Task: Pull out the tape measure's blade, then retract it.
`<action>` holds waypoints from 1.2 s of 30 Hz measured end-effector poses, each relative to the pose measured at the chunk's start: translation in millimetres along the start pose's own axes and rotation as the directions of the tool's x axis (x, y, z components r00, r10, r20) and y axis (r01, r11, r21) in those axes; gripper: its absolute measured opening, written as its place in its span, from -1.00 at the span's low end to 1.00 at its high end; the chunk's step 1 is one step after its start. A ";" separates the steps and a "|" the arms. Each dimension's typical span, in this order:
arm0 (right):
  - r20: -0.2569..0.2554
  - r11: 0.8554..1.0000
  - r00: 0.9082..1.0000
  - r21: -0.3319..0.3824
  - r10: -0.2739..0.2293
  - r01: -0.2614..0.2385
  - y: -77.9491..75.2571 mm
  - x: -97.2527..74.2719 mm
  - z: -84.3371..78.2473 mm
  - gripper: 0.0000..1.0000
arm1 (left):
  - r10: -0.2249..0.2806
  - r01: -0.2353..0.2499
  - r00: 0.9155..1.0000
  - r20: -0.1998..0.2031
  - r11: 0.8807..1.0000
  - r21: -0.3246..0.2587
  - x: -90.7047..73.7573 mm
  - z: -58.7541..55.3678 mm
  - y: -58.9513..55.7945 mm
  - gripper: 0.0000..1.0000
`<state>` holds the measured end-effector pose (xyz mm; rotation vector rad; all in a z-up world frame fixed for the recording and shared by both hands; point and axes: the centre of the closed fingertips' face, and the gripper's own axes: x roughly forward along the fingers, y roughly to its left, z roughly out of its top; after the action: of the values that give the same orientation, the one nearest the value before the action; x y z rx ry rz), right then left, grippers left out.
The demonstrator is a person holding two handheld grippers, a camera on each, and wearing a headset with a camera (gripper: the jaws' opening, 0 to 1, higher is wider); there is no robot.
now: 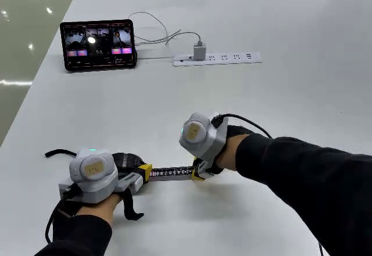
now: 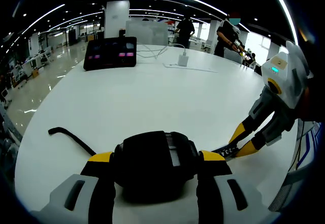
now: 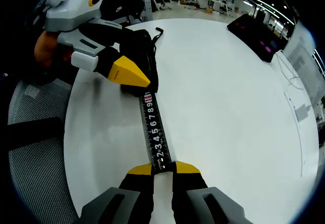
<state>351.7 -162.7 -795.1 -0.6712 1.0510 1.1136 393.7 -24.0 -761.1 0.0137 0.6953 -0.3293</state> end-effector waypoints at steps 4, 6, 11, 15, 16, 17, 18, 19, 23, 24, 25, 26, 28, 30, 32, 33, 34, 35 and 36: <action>-0.005 1.000 1.000 -0.006 -0.001 0.001 0.4 -0.2 0.1 -0.83 | -0.001 0.001 1.000 0.000 1.000 0.000 0.0 0.0 0.0 0.19; -0.003 1.000 1.000 -0.005 0.002 -0.002 1.1 -0.2 0.5 -0.83 | -0.002 0.002 1.000 0.000 1.000 0.000 -0.1 0.1 -0.2 0.19; 0.007 1.000 1.000 -0.010 0.002 -0.002 0.9 0.4 1.2 -0.83 | -0.008 0.008 1.000 0.002 1.000 -0.006 -1.0 0.6 -0.2 0.18; 0.016 1.000 1.000 -0.012 0.000 0.000 1.3 1.4 3.3 -0.84 | -0.018 0.018 1.000 0.013 1.000 -0.009 -2.1 -0.2 0.3 0.17; 0.018 1.000 1.000 -0.012 0.001 -0.001 1.5 1.6 4.0 -0.84 | -0.019 0.019 1.000 0.015 1.000 -0.010 -2.0 -0.2 0.4 0.17; 0.019 1.000 1.000 -0.013 0.003 -0.003 1.6 2.0 4.8 -0.83 | -0.020 0.020 1.000 0.015 1.000 -0.010 -1.9 0.0 0.2 0.17; 0.021 1.000 1.000 -0.012 0.005 -0.005 1.8 2.3 5.5 -0.83 | -0.020 0.020 1.000 0.015 1.000 -0.011 -1.4 0.2 0.5 0.17; 0.022 1.000 1.000 -0.012 0.009 -0.008 1.9 2.5 6.0 -0.83 | -0.020 0.020 1.000 0.015 1.000 -0.011 -1.3 0.2 0.5 0.17; 0.030 1.000 0.999 -0.007 0.018 -0.018 2.5 3.0 7.5 -0.83 | -0.026 0.026 1.000 0.014 1.000 -0.013 -1.5 0.1 0.4 0.17; 0.032 1.000 0.999 -0.004 0.022 -0.021 2.6 3.1 8.0 -0.83 | -0.028 0.028 1.000 0.014 1.000 -0.013 -1.7 -0.1 0.1 0.17; 0.035 1.000 0.999 -0.003 0.024 -0.024 2.4 3.4 8.4 -0.83 | -0.028 0.028 1.000 0.014 1.000 -0.013 -1.8 -0.1 -0.1 0.17; 0.037 1.000 0.999 -0.002 0.025 -0.025 2.5 3.6 8.9 -0.83 | -0.028 0.028 1.000 0.013 1.000 -0.012 -1.7 -0.2 -0.2 0.17; 0.040 1.000 0.999 -0.009 0.027 -0.026 2.8 4.0 9.7 -0.83 | -0.027 0.028 1.000 0.014 1.000 -0.011 -1.6 -0.3 -0.1 0.17; 0.042 1.000 0.999 -0.012 0.027 -0.027 2.8 4.4 10.5 -0.83 | -0.028 0.028 1.000 0.013 1.000 -0.011 -1.5 -0.3 -0.1 0.17; 0.045 1.000 0.999 -0.012 0.027 -0.026 2.9 4.9 11.7 -0.83 | -0.029 0.029 1.000 0.011 1.000 -0.008 -1.6 -0.2 -0.1 0.17; 0.045 1.000 0.999 -0.013 0.026 -0.026 3.0 5.2 12.1 -0.82 | -0.029 0.030 1.000 0.010 1.000 -0.008 -1.6 -0.3 -0.2 0.17; 0.046 1.000 0.999 -0.015 0.025 -0.024 3.1 5.6 12.9 -0.82 | -0.030 0.030 1.000 0.009 1.000 -0.008 -1.5 -0.3 0.0 0.17; 0.045 1.000 0.999 -0.014 0.024 -0.024 3.2 5.7 13.4 -0.82 | -0.031 0.031 1.000 0.008 1.000 -0.008 -1.4 -0.4 -0.1 0.17; 0.047 1.000 0.999 -0.012 0.025 -0.024 3.2 5.9 14.0 -0.82 | -0.031 0.031 0.999 0.008 0.999 -0.008 -1.4 -0.5 -0.1 0.17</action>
<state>353.7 -147.3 -794.9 -0.6401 1.0160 1.1519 392.3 -23.6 -760.6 -0.0065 0.6899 -0.3562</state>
